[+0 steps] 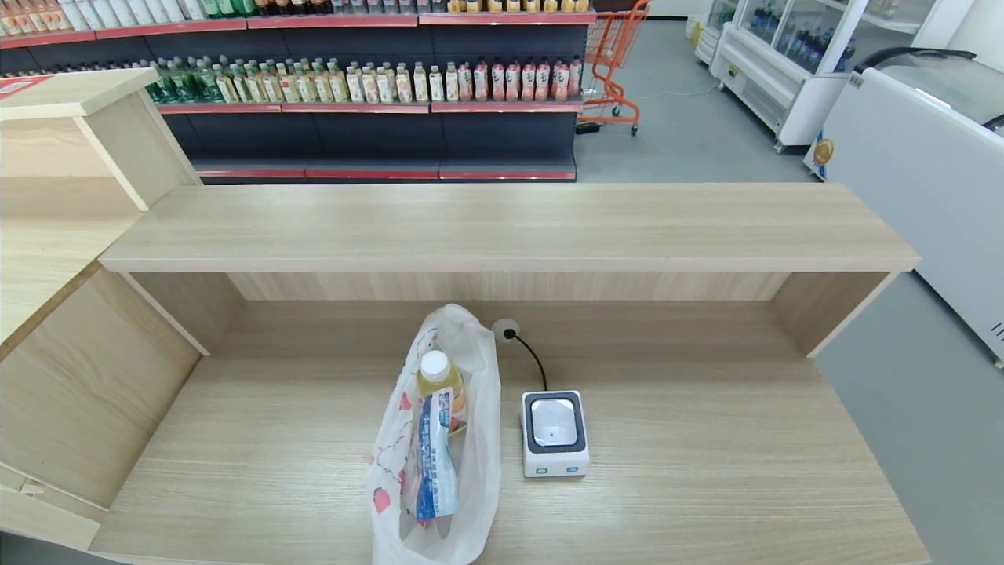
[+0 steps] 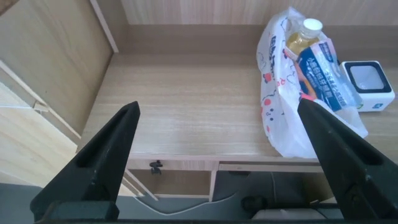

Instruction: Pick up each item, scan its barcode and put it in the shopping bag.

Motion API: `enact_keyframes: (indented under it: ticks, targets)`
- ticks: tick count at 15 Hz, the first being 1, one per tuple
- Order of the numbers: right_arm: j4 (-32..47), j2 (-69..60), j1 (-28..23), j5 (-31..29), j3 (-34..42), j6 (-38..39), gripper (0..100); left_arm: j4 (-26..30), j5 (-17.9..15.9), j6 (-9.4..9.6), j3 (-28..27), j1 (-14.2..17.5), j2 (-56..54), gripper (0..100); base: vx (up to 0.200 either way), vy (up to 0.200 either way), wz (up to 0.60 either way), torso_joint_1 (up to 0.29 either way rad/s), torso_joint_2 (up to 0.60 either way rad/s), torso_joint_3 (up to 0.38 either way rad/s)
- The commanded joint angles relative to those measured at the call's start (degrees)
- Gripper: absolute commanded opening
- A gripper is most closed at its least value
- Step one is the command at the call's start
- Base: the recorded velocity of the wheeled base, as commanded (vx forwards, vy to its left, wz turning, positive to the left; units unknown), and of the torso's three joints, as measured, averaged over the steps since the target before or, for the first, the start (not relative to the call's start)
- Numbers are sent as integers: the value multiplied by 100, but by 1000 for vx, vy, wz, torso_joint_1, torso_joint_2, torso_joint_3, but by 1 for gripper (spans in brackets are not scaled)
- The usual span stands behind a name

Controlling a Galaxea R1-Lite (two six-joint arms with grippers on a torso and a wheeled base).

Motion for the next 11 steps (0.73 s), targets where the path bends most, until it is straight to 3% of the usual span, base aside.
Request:
enact_keyframes:
  ticks: [1,11]
  targets:
    - [-2,18,5,-1,0,1,0,-4,0,-7,0,7,9,100,0,0,0,0,0,0]
    - [-2,18,5,-1,0,-34,0,-4,0,2,0,7,9,100,0,0,0,0,0,0]
